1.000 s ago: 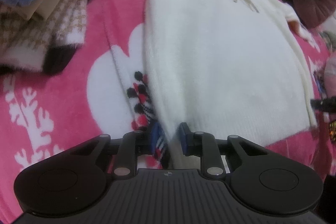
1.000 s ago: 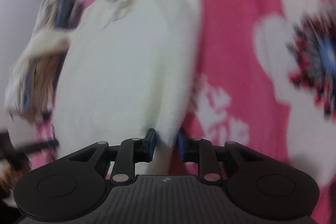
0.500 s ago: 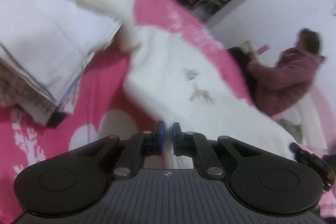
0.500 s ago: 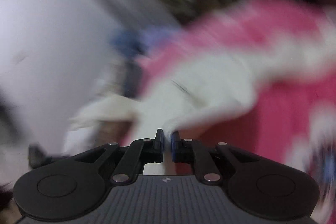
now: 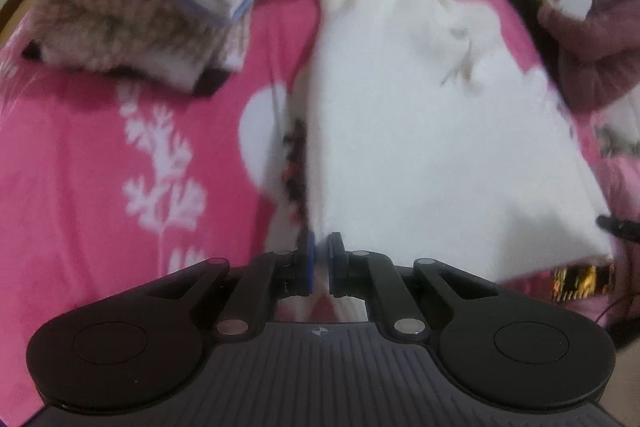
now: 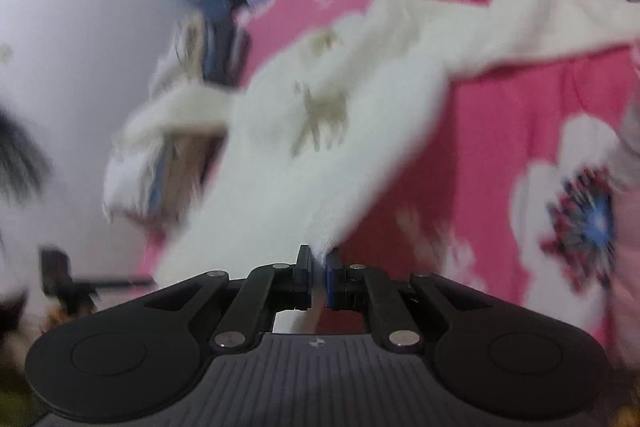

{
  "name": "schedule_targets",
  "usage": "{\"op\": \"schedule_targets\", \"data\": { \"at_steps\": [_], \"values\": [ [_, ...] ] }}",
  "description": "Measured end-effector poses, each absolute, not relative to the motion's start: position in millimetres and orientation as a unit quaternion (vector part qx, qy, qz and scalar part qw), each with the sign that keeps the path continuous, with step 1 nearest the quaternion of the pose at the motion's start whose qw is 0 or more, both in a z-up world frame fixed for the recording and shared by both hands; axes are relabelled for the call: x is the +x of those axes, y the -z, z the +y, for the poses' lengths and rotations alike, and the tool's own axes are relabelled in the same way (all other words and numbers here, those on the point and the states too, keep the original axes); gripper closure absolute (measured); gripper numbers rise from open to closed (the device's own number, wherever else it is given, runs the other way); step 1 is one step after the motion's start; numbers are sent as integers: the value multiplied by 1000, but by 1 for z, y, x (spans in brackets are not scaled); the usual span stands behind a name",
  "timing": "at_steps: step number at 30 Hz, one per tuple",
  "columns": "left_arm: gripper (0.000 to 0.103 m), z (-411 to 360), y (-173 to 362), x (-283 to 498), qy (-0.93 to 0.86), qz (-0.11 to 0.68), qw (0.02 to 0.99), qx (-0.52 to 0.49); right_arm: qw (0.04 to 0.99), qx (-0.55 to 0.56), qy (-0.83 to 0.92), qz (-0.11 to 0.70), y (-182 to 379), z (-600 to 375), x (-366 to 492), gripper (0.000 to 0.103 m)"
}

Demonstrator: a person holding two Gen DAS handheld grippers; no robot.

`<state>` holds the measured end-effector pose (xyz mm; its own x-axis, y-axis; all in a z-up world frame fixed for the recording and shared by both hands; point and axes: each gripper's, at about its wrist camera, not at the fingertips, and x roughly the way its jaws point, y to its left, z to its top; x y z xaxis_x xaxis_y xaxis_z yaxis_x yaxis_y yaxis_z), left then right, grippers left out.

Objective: Fold clothes

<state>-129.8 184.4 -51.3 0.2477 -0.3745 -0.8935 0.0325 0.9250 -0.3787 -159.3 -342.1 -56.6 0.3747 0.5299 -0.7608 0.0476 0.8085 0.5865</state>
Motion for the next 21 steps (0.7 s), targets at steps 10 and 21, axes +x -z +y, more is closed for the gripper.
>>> {"op": "schedule_targets", "data": {
  "at_steps": [10, 21],
  "values": [
    [92, 158, 130, -149, 165, 638, 752, 5, 719, 209, -95, 656, 176, -343, -175, 90],
    [83, 148, 86, -124, 180, 540, 814, 120, 837, 52, -177, 516, 93, -299, -145, 85]
  ]
}}
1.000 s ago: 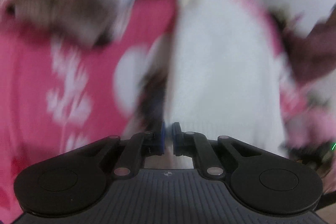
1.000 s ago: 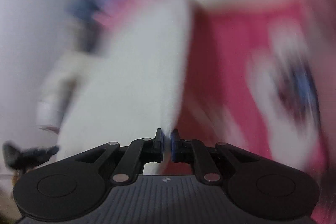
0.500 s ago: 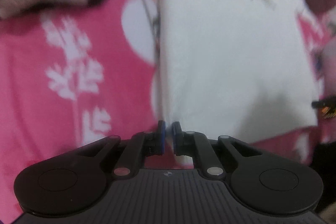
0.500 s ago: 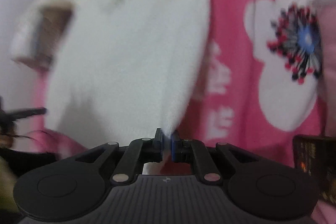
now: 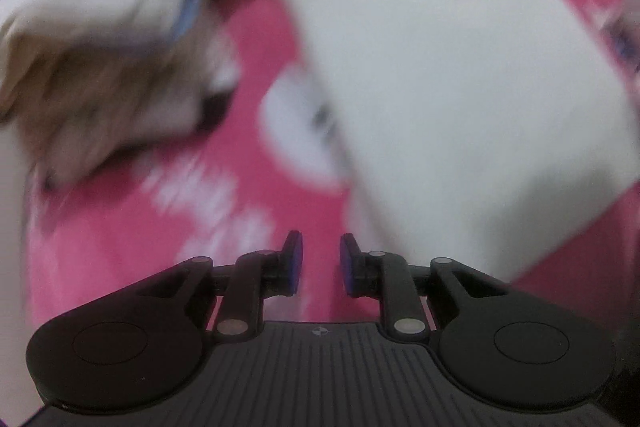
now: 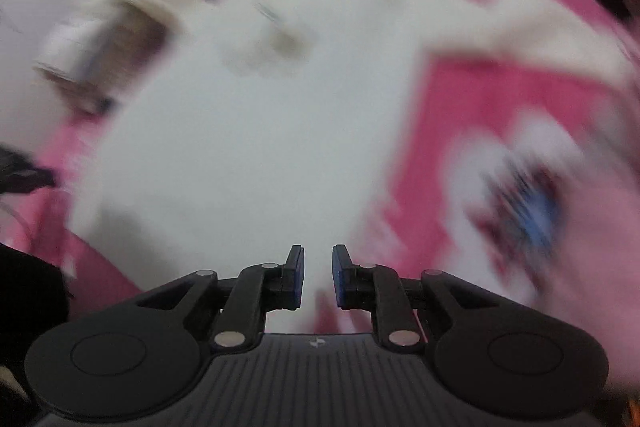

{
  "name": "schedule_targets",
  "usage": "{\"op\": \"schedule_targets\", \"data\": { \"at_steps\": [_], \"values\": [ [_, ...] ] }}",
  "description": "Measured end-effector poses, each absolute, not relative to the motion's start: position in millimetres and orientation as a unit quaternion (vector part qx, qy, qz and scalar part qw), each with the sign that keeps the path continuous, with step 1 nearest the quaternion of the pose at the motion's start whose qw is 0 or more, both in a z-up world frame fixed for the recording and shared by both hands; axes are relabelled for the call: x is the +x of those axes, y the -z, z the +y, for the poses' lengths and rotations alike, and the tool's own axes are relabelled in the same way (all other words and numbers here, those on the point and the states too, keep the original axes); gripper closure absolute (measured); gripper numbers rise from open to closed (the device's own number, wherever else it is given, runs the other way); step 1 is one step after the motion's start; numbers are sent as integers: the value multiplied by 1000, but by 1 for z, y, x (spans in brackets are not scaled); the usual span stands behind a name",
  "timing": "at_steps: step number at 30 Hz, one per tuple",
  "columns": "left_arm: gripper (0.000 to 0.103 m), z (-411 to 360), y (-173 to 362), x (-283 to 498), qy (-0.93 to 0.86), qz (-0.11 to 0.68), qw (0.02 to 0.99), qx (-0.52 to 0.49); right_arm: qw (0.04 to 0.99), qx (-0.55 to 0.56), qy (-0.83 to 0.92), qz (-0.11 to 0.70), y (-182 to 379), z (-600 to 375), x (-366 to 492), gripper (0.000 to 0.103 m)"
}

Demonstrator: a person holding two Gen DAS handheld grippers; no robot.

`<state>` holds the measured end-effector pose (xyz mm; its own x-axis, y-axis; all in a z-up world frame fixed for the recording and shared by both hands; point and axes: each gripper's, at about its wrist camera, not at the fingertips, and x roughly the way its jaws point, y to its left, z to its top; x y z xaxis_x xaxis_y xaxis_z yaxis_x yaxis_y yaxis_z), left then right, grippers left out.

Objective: Fold clothes

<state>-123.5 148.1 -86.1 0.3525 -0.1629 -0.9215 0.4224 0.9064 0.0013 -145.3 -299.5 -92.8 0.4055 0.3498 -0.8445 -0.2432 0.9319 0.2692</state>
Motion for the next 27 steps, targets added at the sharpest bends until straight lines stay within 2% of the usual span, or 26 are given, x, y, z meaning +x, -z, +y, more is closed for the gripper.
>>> {"op": "schedule_targets", "data": {
  "at_steps": [3, 6, 7, 13, 17, 19, 23, 27],
  "values": [
    [82, 119, 95, -138, 228, 526, 811, 120, 842, 24, -214, 495, 111, -260, -134, 86],
    [81, 122, 129, -151, 232, 561, 779, 153, 826, -5, -206, 524, 139, -240, -145, 86],
    [77, 129, 137, -156, 229, 574, 769, 165, 821, -11, -206, 533, 147, -239, -154, 86],
    [74, 148, 81, -130, 222, 537, 797, 162, 775, -42, -208, 595, 119, -247, -158, 85],
    [72, 112, 79, -86, 240, 494, 821, 155, 828, -49, -189, 526, 90, -250, -112, 80],
    [72, 100, 94, -70, 241, 491, 823, 156, 850, -42, -182, 492, 87, -251, -85, 80],
    [72, 93, 114, -62, 213, 514, 815, 164, 856, -30, -154, 492, 109, -268, -55, 80],
    [72, 91, 105, -53, 205, 500, 830, 139, 862, 46, -85, 497, 116, -310, -48, 80]
  ]
}}
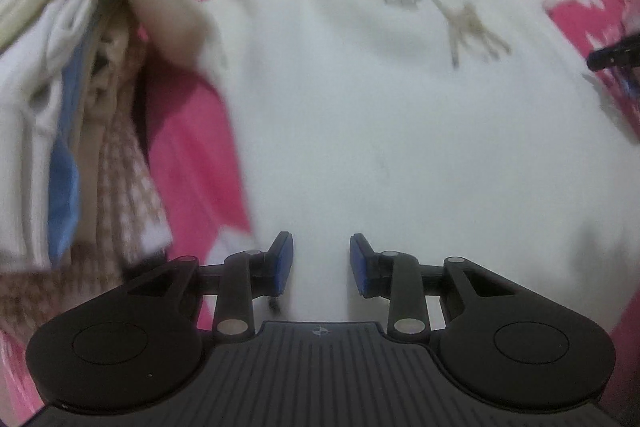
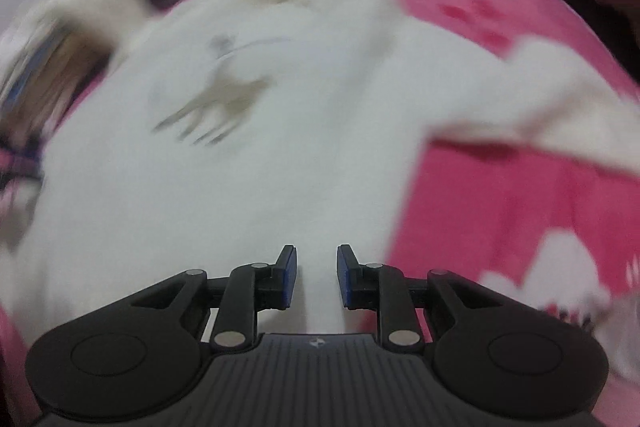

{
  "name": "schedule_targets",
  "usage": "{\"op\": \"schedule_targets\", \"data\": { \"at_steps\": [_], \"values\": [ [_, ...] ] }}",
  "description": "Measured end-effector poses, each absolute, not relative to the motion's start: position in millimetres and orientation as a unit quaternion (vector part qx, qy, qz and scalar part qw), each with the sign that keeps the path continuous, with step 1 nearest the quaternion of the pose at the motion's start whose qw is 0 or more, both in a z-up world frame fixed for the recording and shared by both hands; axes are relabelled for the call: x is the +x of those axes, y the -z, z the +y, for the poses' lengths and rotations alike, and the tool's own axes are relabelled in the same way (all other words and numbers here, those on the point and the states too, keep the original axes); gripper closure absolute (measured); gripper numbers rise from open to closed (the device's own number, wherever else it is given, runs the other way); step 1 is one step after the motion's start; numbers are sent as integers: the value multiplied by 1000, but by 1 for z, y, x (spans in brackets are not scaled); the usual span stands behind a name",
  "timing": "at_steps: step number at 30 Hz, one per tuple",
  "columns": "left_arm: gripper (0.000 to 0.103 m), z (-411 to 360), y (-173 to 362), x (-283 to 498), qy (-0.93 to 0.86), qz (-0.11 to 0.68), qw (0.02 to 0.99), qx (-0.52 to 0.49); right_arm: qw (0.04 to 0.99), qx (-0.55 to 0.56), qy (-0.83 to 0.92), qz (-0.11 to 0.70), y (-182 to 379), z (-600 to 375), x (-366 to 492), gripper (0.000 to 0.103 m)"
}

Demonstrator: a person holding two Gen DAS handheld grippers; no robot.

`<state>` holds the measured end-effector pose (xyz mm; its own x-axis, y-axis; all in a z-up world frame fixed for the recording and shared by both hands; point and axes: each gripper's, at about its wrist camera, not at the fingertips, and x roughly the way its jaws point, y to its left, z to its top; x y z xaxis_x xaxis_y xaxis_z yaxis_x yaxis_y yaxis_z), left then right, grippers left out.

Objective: Fold clothes

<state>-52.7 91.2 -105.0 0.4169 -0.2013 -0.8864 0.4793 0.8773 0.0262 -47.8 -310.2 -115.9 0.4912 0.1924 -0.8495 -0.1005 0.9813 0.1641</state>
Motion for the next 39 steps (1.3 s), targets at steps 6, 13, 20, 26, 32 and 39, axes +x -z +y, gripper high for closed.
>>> {"op": "schedule_targets", "data": {
  "at_steps": [6, 13, 20, 26, 32, 39],
  "values": [
    [72, 50, 101, -4, 216, 455, 856, 116, 872, 197, 67, 443, 117, -399, 3, 71],
    [72, 12, 114, 42, 219, 439, 868, 74, 796, 383, 250, 396, 145, -494, 30, 59],
    [72, 9, 128, 56, 204, 442, 872, 57, 778, 420, 325, 337, 163, -518, 33, 56],
    [72, 8, 125, 73, 187, 418, 887, 51, 869, 310, 266, 279, 122, -481, 41, 56],
    [72, 11, 124, 104, 153, 387, 909, 33, 900, 242, 36, 362, 126, -423, 125, 56],
    [71, 23, 135, 127, 133, 387, 912, 14, 908, 21, -67, 413, 145, -390, 185, 53]
  ]
}}
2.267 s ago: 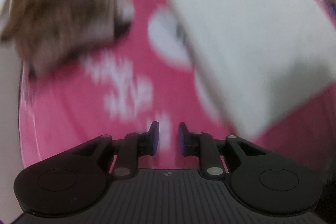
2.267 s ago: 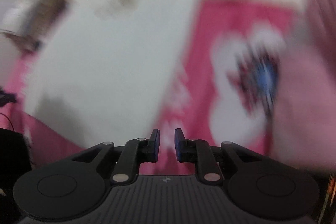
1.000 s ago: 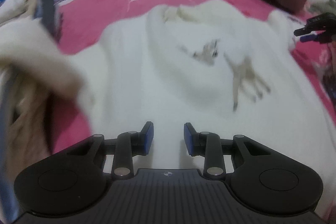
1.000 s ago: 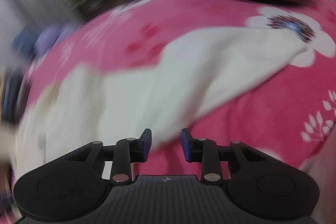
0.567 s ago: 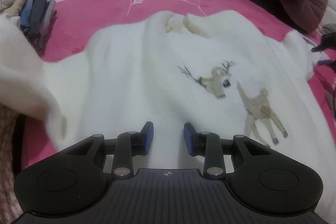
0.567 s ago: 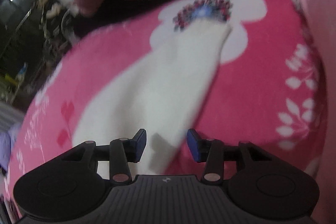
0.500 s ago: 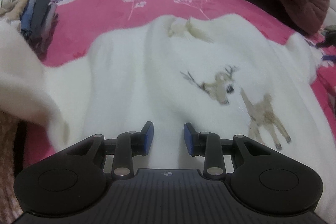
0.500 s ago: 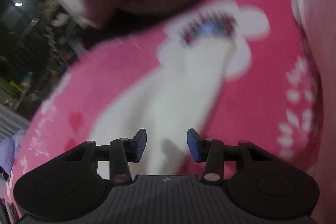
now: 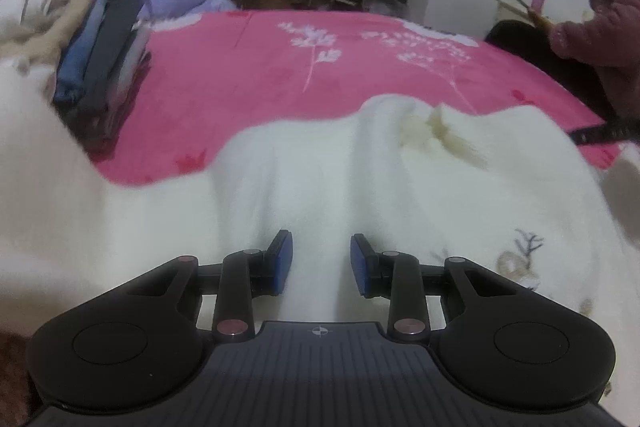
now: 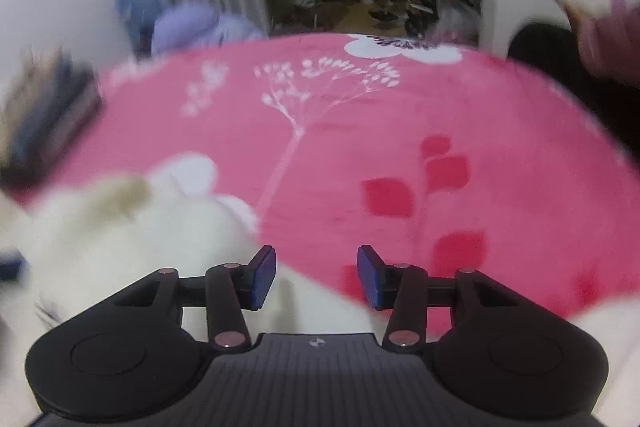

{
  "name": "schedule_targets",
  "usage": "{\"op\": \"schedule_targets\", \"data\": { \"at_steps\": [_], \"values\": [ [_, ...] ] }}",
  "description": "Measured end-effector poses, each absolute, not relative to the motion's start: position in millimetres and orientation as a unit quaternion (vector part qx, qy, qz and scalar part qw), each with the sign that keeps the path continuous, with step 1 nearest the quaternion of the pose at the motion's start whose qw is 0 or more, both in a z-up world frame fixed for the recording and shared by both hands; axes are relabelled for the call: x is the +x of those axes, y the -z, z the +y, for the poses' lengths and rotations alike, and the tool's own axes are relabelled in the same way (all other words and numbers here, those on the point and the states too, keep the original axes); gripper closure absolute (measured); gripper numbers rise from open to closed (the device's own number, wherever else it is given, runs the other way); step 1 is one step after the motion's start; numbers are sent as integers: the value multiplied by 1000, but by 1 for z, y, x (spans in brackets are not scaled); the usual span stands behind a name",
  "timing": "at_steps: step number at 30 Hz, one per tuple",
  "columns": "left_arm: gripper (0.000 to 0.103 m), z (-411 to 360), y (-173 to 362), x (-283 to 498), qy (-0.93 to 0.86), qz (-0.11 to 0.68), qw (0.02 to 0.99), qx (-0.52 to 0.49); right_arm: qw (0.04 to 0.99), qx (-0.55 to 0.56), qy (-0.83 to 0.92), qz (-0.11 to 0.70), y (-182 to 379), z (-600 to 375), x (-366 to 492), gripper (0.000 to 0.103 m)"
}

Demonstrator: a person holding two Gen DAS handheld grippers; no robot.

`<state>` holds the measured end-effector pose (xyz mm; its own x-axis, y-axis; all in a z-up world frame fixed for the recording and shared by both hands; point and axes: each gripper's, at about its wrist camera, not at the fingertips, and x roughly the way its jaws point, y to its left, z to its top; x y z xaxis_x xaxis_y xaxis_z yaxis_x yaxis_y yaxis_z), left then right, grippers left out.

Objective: Fold clothes

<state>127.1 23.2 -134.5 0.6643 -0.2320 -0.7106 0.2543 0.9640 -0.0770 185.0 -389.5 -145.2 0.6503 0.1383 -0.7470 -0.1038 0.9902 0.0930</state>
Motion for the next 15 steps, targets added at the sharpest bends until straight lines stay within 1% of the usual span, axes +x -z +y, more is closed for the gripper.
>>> {"op": "schedule_targets", "data": {
  "at_steps": [2, 5, 9, 10, 12, 14, 15],
  "values": [
    [71, 25, 140, 125, 138, 389, 911, 20, 894, -1, -102, 437, 153, -398, 188, 53],
    [71, 23, 145, 121, 145, 380, 912, 47, 872, -30, -150, 464, 162, -404, 192, 46],
    [70, 19, 146, 123, 146, 379, 912, 55, 859, -47, -175, 479, 171, -405, 200, 24],
    [70, 19, 146, 124, 145, 379, 912, 53, 857, -44, -175, 483, 172, -405, 202, 22],
    [69, 18, 146, 126, 143, 379, 913, 49, 853, -37, -178, 490, 174, -406, 203, 22],
    [69, 18, 147, 126, 140, 378, 914, 44, 846, -33, -181, 501, 170, -403, 198, 25],
    [69, 17, 148, 126, 139, 376, 915, 45, 844, -37, -183, 503, 168, -402, 195, 36]
  ]
}}
